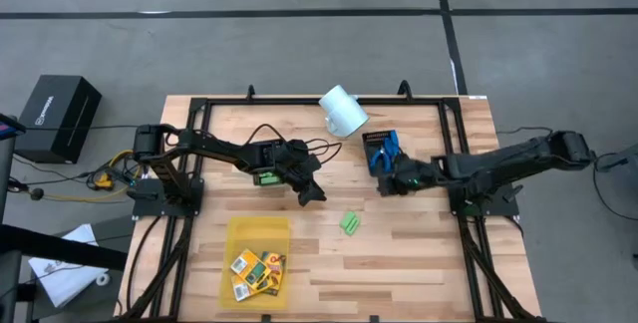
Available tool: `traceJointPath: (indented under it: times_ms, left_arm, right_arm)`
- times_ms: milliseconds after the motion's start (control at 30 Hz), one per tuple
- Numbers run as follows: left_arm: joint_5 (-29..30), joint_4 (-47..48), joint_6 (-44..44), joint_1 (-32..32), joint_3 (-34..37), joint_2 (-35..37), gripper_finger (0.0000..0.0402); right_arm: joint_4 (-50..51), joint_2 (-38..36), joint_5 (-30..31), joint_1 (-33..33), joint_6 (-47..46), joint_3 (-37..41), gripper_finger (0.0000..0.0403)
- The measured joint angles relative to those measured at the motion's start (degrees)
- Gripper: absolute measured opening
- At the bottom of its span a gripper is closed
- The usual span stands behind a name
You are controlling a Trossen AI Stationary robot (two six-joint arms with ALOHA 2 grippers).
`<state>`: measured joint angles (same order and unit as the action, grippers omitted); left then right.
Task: Pick & Place School Supplies
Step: Put the green eraser into the left black bin
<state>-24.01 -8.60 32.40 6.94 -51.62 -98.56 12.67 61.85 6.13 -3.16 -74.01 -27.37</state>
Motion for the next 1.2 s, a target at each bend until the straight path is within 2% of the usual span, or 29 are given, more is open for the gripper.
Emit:
traceJointPath:
  times_ms: [200,333,433,567,867,1000,1200]
  left_arm:
    - [-0.02,-0.01,0.02,0.00,0.00,0.00,0.0140]
    - [-0.02,-0.03,0.02,0.00,0.00,0.00,0.0140]
    - [-0.02,-0.05,0.02,0.00,0.00,0.00,0.0140]
    - [-0.02,-0.03,0.02,0.00,0.00,0.00,0.0140]
    - [-0.04,-0.01,0.03,0.00,0.00,0.00,0.0140]
    - [-0.07,0.04,0.02,0.00,0.00,0.00,0.0140]
    - [-0.09,0.13,0.02,0.00,0.00,0.00,0.0140]
  right_arm:
    - [-5.91,-0.11,8.77,-15.70,-12.34,-2.36,0.0000]
    - [-5.87,4.45,10.49,-20.18,-14.33,-5.37,0.0000]
    - [-7.65,8.94,10.74,-20.31,-14.57,-6.04,0.0000]
    - [-14.86,16.79,10.09,-19.36,-14.21,-6.04,0.0000]
    - [-33.44,32.81,3.24,-17.26,-13.19,-6.04,0.0000]
    - [-37.36,35.79,2.53,-17.24,-13.58,-6.06,0.0000]
    - [-35.27,35.32,2.51,-17.25,-14.27,-6.07,0.0000]
